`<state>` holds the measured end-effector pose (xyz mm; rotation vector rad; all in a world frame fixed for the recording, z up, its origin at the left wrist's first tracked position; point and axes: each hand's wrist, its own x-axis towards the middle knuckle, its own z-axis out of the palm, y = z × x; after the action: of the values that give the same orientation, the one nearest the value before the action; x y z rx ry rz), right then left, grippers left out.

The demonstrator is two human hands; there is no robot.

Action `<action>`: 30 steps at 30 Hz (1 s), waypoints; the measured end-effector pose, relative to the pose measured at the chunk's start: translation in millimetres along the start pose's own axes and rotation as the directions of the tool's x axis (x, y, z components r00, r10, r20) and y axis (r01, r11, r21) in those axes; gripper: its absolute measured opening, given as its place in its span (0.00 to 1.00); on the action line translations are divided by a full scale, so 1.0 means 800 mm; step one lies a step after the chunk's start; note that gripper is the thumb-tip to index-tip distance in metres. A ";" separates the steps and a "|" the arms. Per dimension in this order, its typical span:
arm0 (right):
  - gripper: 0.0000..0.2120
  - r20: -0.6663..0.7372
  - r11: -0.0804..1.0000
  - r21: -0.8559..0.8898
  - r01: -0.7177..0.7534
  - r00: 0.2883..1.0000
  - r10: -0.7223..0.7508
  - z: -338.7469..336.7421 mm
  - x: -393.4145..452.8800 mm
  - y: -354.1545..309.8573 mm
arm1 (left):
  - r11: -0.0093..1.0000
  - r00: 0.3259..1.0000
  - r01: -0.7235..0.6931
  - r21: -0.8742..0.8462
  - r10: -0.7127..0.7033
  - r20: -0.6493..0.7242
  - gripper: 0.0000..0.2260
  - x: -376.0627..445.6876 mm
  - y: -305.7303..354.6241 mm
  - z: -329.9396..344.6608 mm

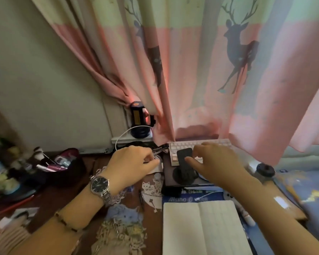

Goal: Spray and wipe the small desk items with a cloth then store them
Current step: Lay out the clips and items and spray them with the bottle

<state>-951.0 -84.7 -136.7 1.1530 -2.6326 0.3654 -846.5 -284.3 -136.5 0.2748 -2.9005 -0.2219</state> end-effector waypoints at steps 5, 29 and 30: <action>0.16 -0.050 0.994 0.012 0.109 0.993 -0.108 0.072 0.004 -0.045 | 0.998 0.997 0.040 0.056 -0.037 -0.062 0.13 -0.034 -0.064 0.036; 0.14 -0.088 0.998 -0.013 0.066 0.994 -0.067 0.251 -0.122 -0.247 | 0.997 0.981 0.059 0.050 -0.049 -0.187 0.14 -0.256 -0.260 0.130; 0.14 -0.090 0.998 -0.014 0.065 0.994 -0.066 0.252 -0.122 -0.248 | 0.997 0.979 0.069 0.042 -0.059 -0.195 0.14 -0.259 -0.262 0.132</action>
<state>-763.6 -213.2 -331.6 1.1879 -2.5091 0.3810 -637.3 -433.1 -315.6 0.3765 -2.7091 -0.1279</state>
